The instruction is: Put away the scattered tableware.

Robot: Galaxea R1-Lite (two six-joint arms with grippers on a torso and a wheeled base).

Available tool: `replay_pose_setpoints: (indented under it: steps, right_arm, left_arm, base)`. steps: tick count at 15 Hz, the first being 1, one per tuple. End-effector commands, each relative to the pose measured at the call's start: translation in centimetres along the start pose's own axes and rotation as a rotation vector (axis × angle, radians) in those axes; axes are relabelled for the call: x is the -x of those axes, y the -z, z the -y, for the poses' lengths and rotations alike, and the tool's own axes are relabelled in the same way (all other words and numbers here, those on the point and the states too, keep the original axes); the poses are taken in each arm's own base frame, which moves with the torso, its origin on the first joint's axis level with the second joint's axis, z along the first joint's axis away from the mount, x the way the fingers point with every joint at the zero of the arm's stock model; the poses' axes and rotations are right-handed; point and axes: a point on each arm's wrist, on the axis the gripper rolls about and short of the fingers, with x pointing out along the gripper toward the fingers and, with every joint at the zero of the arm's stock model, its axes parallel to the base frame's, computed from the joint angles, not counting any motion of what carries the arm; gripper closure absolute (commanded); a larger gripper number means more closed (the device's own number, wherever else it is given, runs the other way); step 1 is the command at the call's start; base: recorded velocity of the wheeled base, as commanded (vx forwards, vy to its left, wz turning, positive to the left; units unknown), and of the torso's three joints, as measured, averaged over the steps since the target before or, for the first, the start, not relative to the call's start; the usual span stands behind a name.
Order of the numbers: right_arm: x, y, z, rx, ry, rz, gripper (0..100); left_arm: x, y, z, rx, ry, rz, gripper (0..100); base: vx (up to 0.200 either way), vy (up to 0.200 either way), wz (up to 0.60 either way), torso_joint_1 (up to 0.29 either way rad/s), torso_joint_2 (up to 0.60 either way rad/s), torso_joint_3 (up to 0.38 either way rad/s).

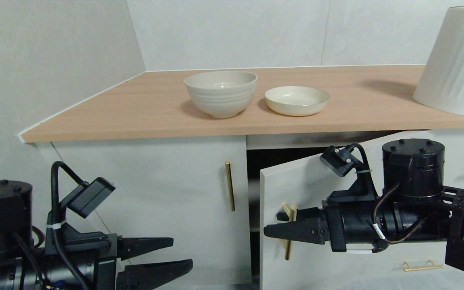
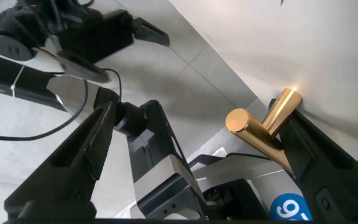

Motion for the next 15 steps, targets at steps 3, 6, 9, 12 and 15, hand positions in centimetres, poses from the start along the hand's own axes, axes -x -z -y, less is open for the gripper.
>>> replay_pose_setpoints:
  steps: [3, 6, 9, 12, 15]
  right_arm:
    - [0.0, 0.0, 0.0, 0.0, 0.0, -0.001, 0]
    - [-0.1, 0.1, 0.0, -0.001, 0.0, -0.003, 0]
    - [0.0, 0.0, -0.1, 0.002, -0.001, 0.001, 0]
    - [0.2, -0.1, -0.3, 0.006, -0.003, 0.005, 0]
    - [0.4, 0.0, -0.5, 0.009, -0.006, 0.008, 0]
  left_arm:
    - [-0.5, 0.3, -0.4, 0.019, -0.004, -0.028, 100]
    - [-0.9, 0.1, -0.5, 0.013, -0.004, -0.032, 100]
    - [-1.7, 0.3, -1.1, -0.124, 0.002, -0.037, 100]
    - [-4.1, -1.2, -0.7, -0.142, 0.004, -0.042, 100]
    - [-8.5, -2.6, -3.0, -0.086, -0.001, -0.092, 100]
  base:
    - [0.0, 0.0, 0.0, 0.0, 0.0, 0.0]
    - [0.0, 0.0, 0.0, 0.0, 0.0, 0.0]
    - [0.0, 0.0, 0.0, 0.0, 0.0, 0.0]
    - [0.0, 0.0, 0.0, 0.0, 0.0, 0.0]
    - [0.0, 0.0, 0.0, 0.0, 0.0, 0.0]
